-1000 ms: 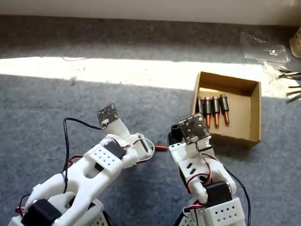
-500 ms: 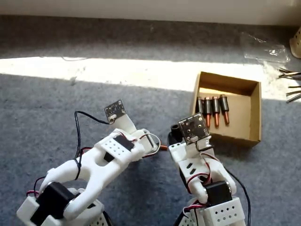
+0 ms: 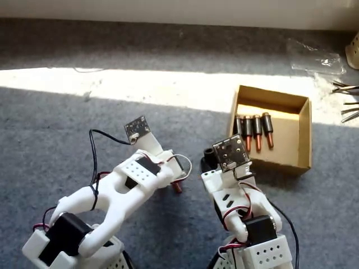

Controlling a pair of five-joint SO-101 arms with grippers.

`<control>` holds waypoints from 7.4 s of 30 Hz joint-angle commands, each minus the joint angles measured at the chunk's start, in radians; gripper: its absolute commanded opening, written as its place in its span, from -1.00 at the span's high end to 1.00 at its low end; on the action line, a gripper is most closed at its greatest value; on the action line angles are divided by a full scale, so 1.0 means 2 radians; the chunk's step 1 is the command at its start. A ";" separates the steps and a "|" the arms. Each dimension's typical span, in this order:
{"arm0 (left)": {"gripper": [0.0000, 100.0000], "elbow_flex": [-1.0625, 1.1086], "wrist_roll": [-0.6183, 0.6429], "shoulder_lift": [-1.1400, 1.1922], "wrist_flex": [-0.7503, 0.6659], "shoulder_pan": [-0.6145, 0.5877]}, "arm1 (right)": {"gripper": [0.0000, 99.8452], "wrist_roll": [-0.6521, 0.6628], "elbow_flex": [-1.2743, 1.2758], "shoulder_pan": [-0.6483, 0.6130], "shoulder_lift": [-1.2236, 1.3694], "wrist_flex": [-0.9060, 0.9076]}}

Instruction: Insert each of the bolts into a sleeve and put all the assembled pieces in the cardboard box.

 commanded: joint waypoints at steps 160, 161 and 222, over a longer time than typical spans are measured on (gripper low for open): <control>0.99 -0.063 -0.484 -0.514 0.040 0.015 | 0.99 -0.061 0.167 -0.151 -0.005 -0.367; 0.99 -0.063 -0.496 -0.519 0.040 0.022 | 0.99 -0.061 0.167 -0.150 -0.005 -0.367; 0.99 0.102 -0.497 -0.656 -0.064 -0.019 | 0.99 -0.061 0.167 -0.150 -0.005 -0.366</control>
